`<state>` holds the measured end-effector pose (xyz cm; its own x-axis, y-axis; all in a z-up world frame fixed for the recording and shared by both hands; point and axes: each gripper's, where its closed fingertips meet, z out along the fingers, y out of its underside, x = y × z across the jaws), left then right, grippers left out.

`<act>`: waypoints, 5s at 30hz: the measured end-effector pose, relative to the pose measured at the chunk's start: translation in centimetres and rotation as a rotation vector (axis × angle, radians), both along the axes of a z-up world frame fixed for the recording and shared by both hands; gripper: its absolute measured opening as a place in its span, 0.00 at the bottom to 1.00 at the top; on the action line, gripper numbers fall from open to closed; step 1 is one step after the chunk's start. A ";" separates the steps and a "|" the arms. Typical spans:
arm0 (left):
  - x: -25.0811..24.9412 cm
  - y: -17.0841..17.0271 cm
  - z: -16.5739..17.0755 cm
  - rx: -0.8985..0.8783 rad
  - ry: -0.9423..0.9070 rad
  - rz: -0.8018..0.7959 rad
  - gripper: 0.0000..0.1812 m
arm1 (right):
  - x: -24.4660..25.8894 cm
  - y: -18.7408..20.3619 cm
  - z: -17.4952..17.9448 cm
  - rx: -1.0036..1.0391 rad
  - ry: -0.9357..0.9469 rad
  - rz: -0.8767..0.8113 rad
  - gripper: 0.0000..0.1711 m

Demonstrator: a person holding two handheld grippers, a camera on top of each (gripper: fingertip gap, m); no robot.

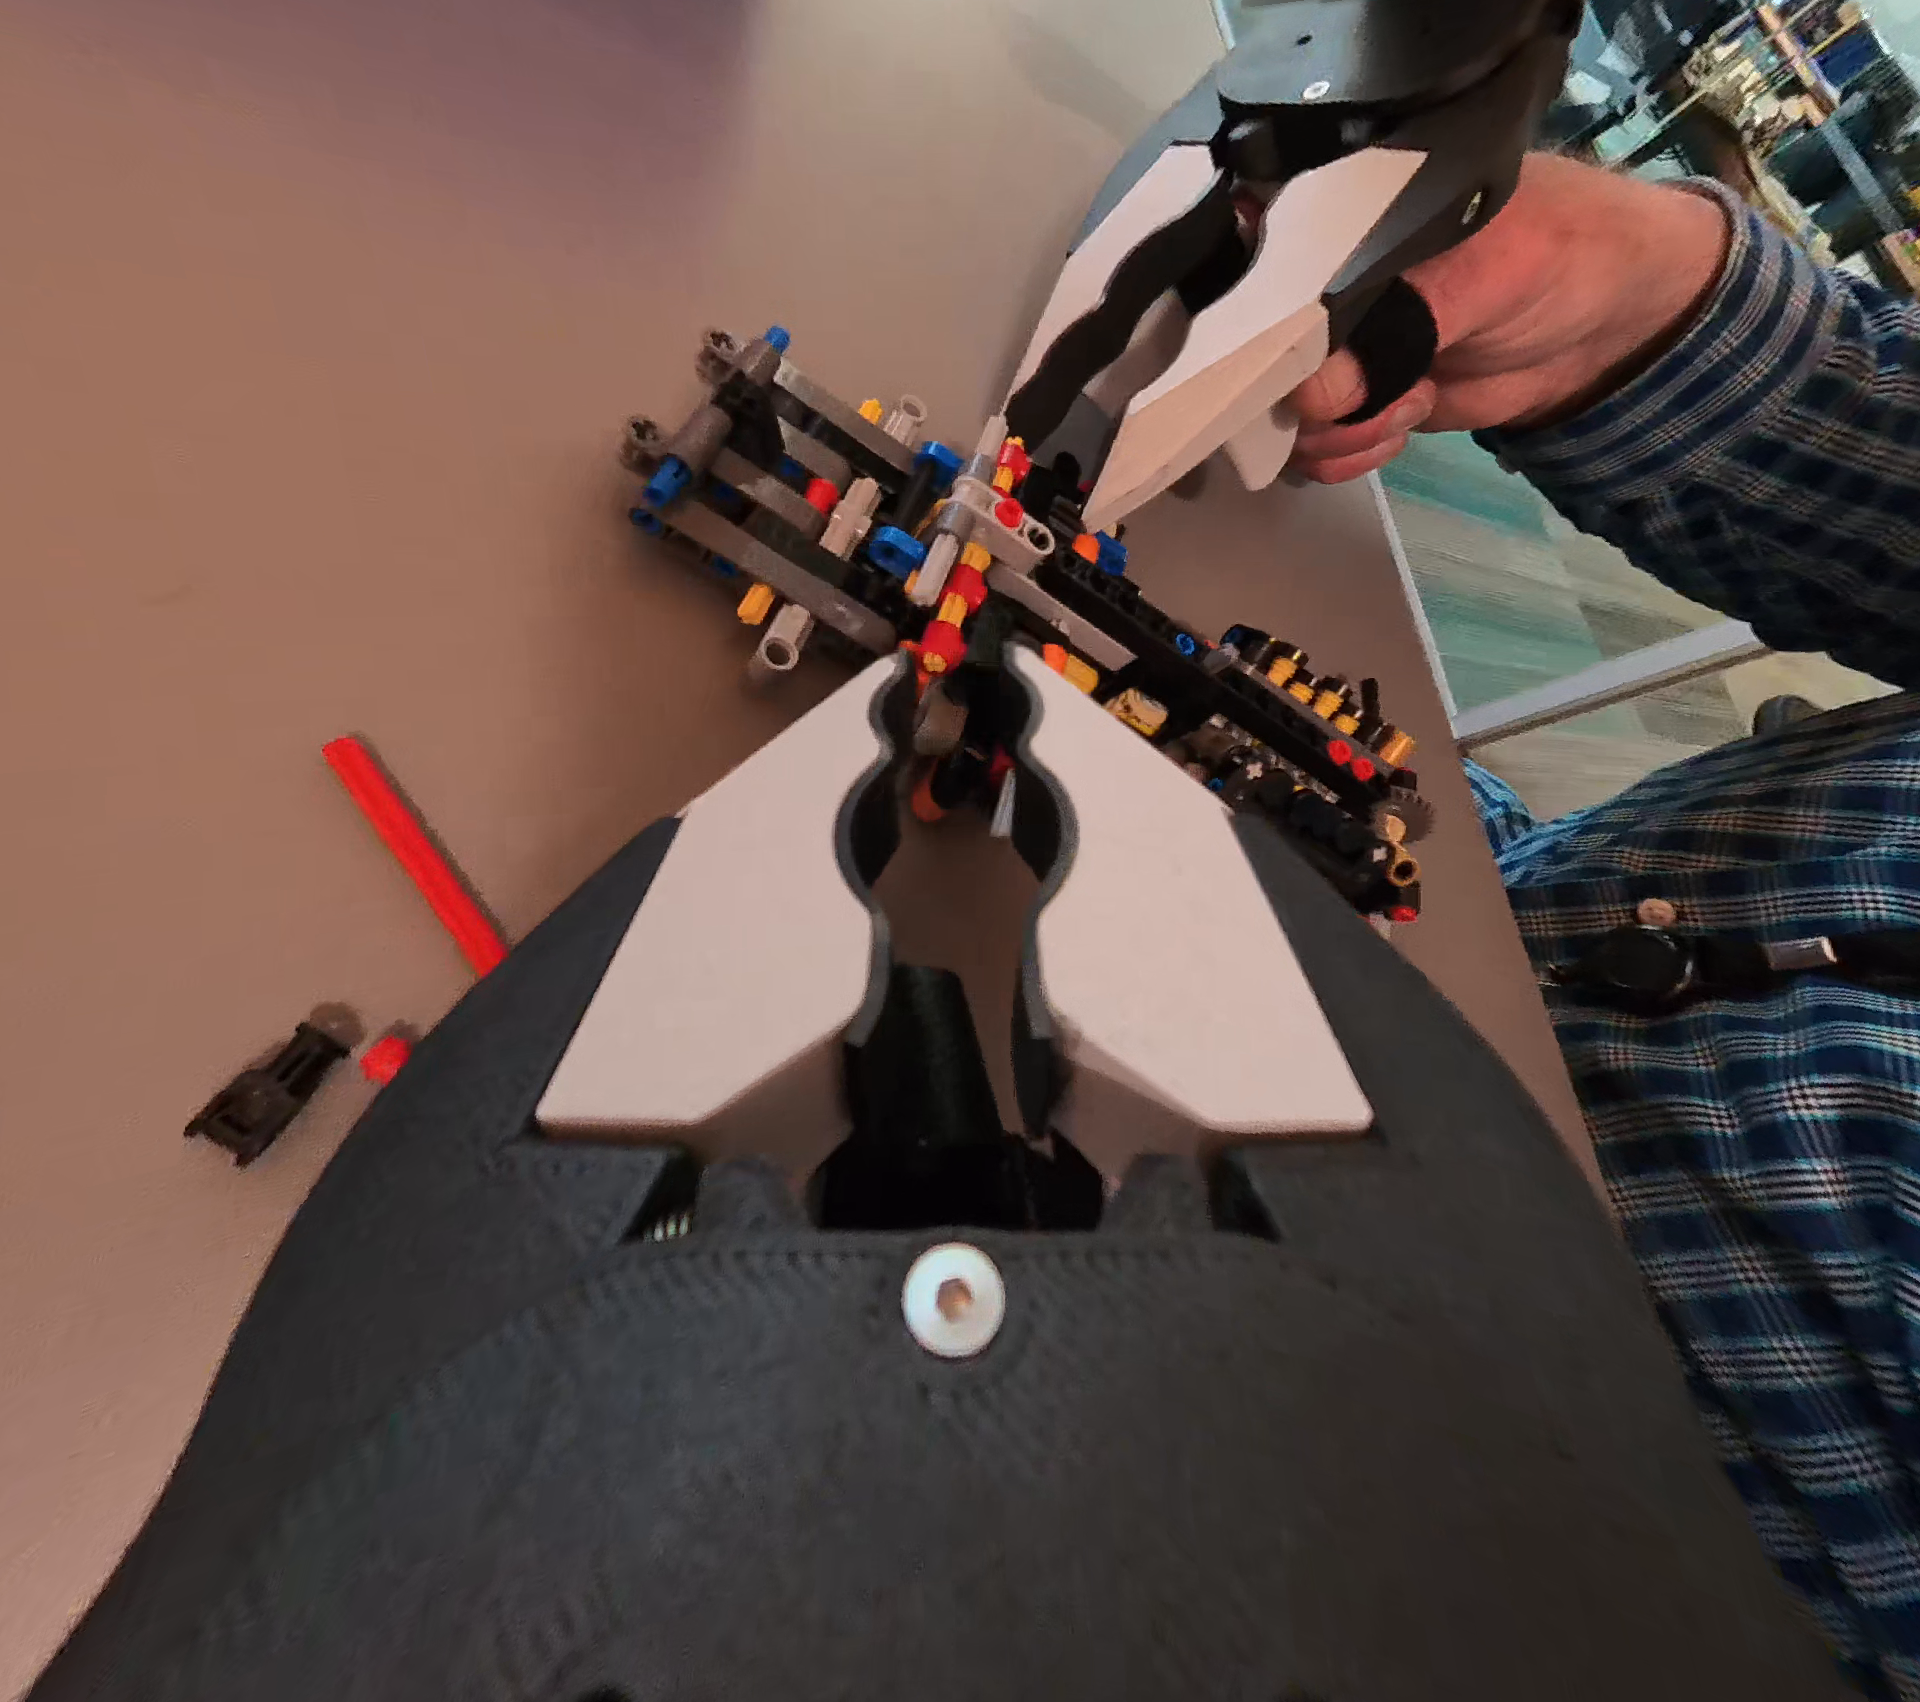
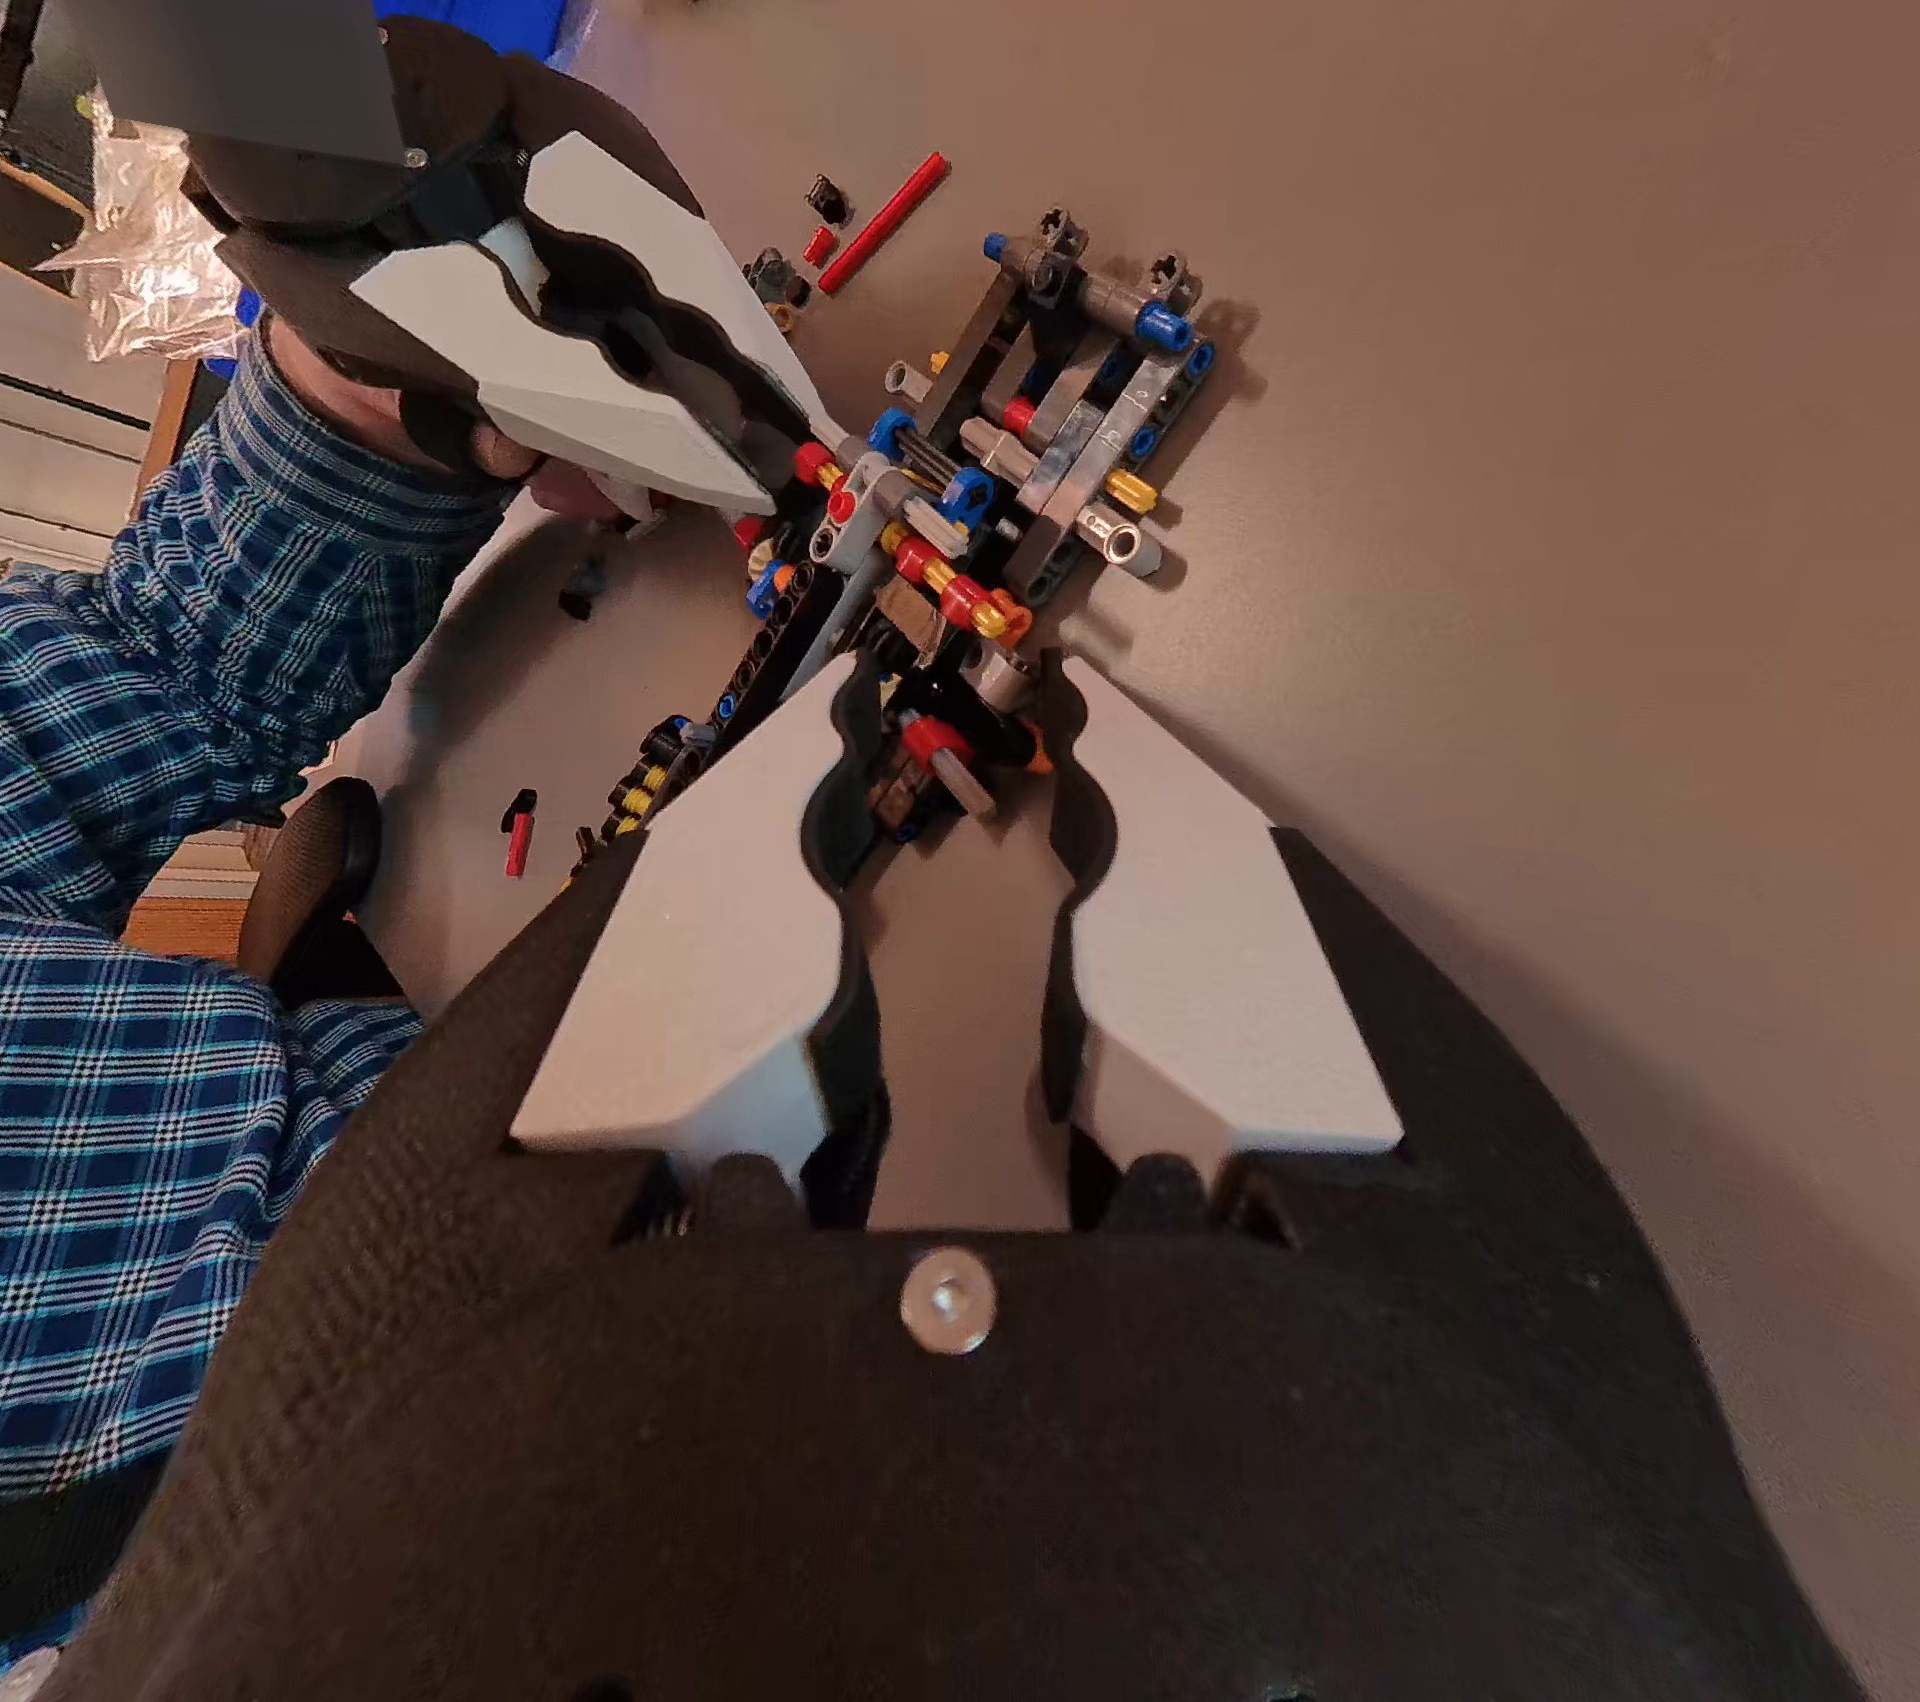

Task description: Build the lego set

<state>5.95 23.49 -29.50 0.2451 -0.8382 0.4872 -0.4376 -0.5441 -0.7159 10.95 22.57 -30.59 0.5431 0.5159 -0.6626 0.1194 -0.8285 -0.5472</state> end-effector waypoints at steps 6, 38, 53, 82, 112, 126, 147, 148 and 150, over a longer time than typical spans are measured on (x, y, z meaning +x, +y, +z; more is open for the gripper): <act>0.2 -0.3 -0.3 0.013 0.024 -0.023 0.11 | 0.0 0.0 0.0 0.003 -0.003 0.000 0.17; 0.8 -0.3 -0.4 0.102 0.061 0.022 0.10 | -0.1 0.0 -0.1 0.002 0.007 -0.004 0.16; 1.1 -0.2 -0.4 0.133 0.074 0.066 0.11 | 0.0 0.2 -0.1 0.008 0.005 -0.020 0.16; 1.1 -0.1 -0.6 -0.023 0.090 0.153 0.14 | 0.0 0.1 -0.1 0.007 0.014 -0.016 0.15; 0.3 -0.2 -0.6 -0.191 -0.019 0.208 0.10 | 0.1 0.0 0.1 0.015 0.017 -0.013 0.15; 0.2 -0.2 0.0 -0.111 0.044 0.192 0.19 | 0.1 0.0 0.0 0.016 0.012 -0.010 0.15; 0.2 0.1 -0.7 -0.142 0.032 0.251 0.12 | 0.1 -0.1 0.0 0.030 0.007 -0.005 0.15; 0.2 0.1 -0.7 -0.143 0.029 0.251 0.12 | 0.1 -0.1 0.0 0.029 0.008 -0.004 0.15; 0.2 0.2 -0.7 -0.155 0.019 0.247 0.12 | 0.1 -0.1 0.0 0.028 0.009 -0.005 0.15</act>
